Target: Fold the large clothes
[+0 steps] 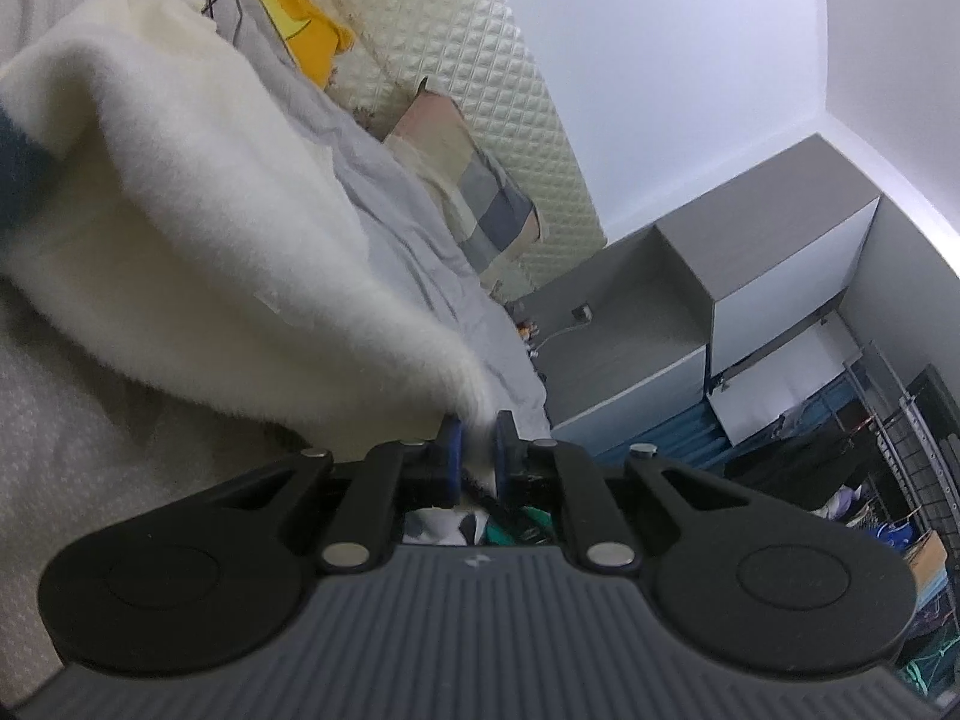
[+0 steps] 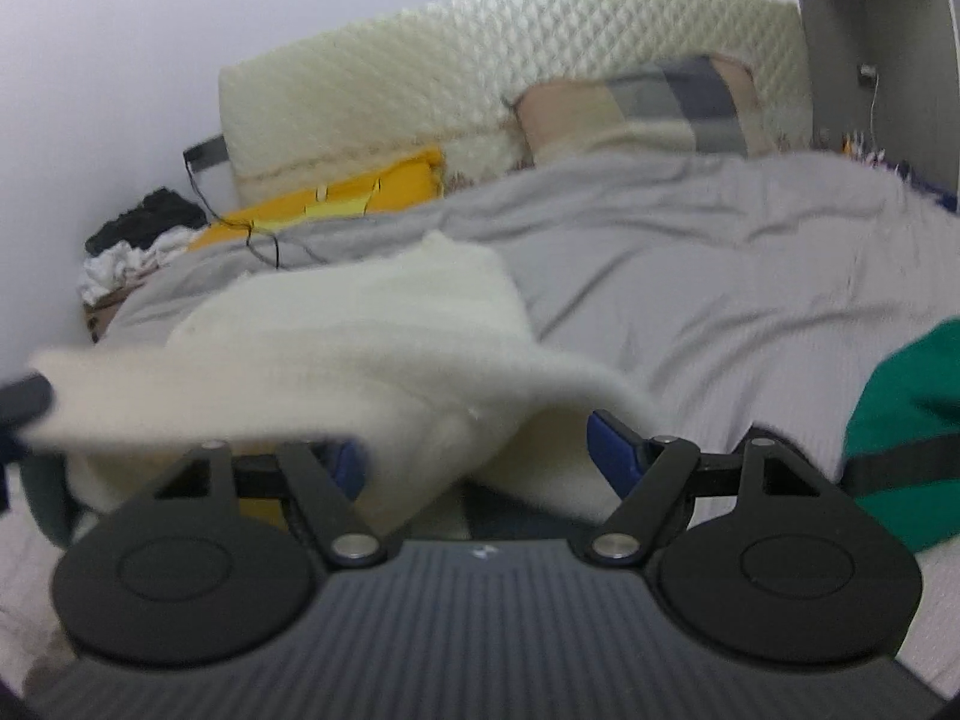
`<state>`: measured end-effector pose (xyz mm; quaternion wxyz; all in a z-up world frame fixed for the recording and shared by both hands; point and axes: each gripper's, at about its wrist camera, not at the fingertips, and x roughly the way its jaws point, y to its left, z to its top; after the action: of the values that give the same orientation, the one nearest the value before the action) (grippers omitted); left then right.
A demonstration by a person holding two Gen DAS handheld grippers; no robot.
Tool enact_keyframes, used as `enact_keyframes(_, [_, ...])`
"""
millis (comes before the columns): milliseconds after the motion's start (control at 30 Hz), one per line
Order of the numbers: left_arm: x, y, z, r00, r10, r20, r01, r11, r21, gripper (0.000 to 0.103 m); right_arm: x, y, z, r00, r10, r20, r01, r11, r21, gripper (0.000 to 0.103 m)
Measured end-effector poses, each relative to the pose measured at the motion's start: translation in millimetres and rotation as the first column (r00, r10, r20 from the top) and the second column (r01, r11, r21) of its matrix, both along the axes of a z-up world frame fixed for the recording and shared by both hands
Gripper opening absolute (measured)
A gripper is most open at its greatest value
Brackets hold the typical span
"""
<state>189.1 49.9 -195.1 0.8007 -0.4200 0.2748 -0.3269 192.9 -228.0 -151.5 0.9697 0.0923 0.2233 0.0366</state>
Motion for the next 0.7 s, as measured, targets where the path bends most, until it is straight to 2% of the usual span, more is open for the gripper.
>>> enact_keyframes(33, [-2.2, 2.2, 0.5, 1.0, 0.005, 0.005, -0.005, 1.0, -0.013, 0.012, 0.8, 1.9, -3.3, 1.0, 0.008, -0.015, -0.008, 1.0, 0.005, 0.07])
enact_keyframes(67, [-3.8, 3.7, 1.1, 1.0, 0.01, 0.008, -0.01, 1.0, -0.018, 0.012, 3.0, 3.4, -7.4, 0.999, 0.018, -0.027, -0.018, 1.0, 0.01, 0.064])
enact_keyframes(133, [-5.7, 5.9, 1.0, 1.0, 0.023, 0.006, -0.023, 1.0, -0.021, 0.012, 8.7, 10.0, -15.0, 0.998, 0.034, -0.052, -0.034, 0.999, 0.005, 0.048])
enact_keyframes(200, [-5.4, 7.2, 0.1, 0.999, 0.033, -0.002, -0.033, 0.999, -0.021, 0.012, 12.1, 14.0, -19.7, 0.996, 0.053, -0.071, -0.052, 0.999, 0.003, 0.026])
enact_keyframes(267, [-5.9, 7.6, -0.8, 0.999, 0.049, -0.015, -0.049, 0.999, -0.001, 0.012, 3.3, 19.9, -16.8, 0.996, 0.075, -0.05, -0.074, 0.997, 0.026, 0.015])
enact_keyframes(400, [-5.7, 4.7, -1.4, 0.996, 0.077, -0.04, -0.074, 0.995, 0.061, 0.013, -6.2, 13.4, 3.3, 0.993, 0.112, 0.041, -0.115, 0.991, 0.073, 0.012])
enact_keyframes(500, [-10.6, -2.5, 3.2, 0.994, 0.111, -0.02, -0.105, 0.977, 0.186, 0.018, -11.0, 10.0, 10.8, 0.985, 0.165, 0.041, -0.169, 0.977, 0.127, 0.012])
enact_keyframes(567, [-11.8, -10.6, 6.3, 0.994, 0.106, 0.003, -0.103, 0.96, 0.259, 0.027, -10.7, 9.6, 13.7, 0.98, 0.196, 0.033, -0.199, 0.97, 0.142, 0.012])
enact_keyframes(633, [-15.2, -20.6, 10.0, 0.995, 0.102, 0.021, -0.103, 0.934, 0.341, 0.052, -11.6, 10.0, 15.6, 0.978, 0.209, 0.03, -0.211, 0.966, 0.147, 0.012])
enact_keyframes(700, [-21.3, -29.4, 13.5, 0.994, 0.095, 0.047, -0.106, 0.905, 0.411, 0.06, -9.9, 11.1, 16.7, 0.975, 0.22, 0.029, -0.222, 0.963, 0.152, 0.012])
